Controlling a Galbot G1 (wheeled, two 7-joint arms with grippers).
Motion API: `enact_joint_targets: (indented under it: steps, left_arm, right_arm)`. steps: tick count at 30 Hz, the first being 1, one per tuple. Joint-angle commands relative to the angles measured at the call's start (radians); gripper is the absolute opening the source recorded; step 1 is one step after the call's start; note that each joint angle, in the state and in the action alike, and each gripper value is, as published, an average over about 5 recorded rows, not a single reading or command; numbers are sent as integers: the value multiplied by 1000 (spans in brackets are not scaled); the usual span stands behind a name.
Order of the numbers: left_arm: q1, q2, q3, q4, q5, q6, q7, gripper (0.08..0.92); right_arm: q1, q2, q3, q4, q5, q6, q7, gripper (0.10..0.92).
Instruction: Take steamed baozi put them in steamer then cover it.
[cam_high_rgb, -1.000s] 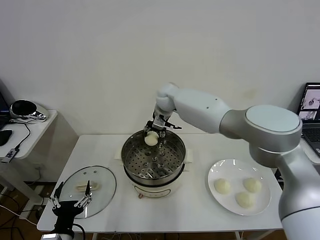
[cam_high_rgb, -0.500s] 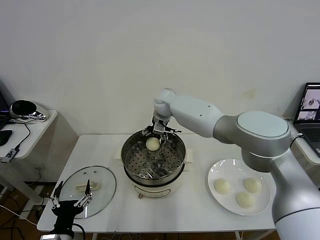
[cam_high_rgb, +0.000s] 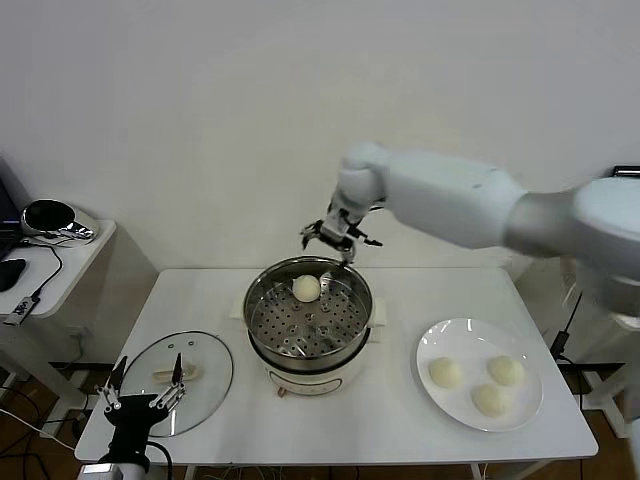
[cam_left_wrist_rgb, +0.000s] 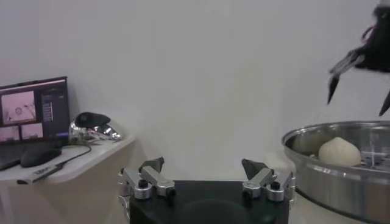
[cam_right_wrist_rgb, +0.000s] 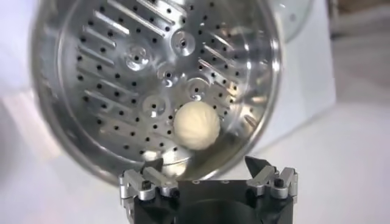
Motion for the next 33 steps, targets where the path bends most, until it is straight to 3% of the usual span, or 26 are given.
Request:
enact_joint_targets:
  steps: [1,8,14,25,33]
  left_arm:
    - [-3,4,13,-9,2,9,1,823]
    - [-13,3,30,-4,12,9,1,823]
    - [-18,-1,37,-1,18,13,0,823]
    - [-14,-14,43,8,32,14,-1,823]
    - [-7,-15,35,1,33,13,-1,823]
  right_arm:
    - [226,-405,-135,444,235,-434,-27,823]
    - [253,-641,-250,580,207,-515,35,823]
    - [102,-749,-241,614,124,-568,86,823]
    - [-248,-799,-22,563,-10,-544,92,823]
    - [-543,-743,228,458,-108,-522,113,823]
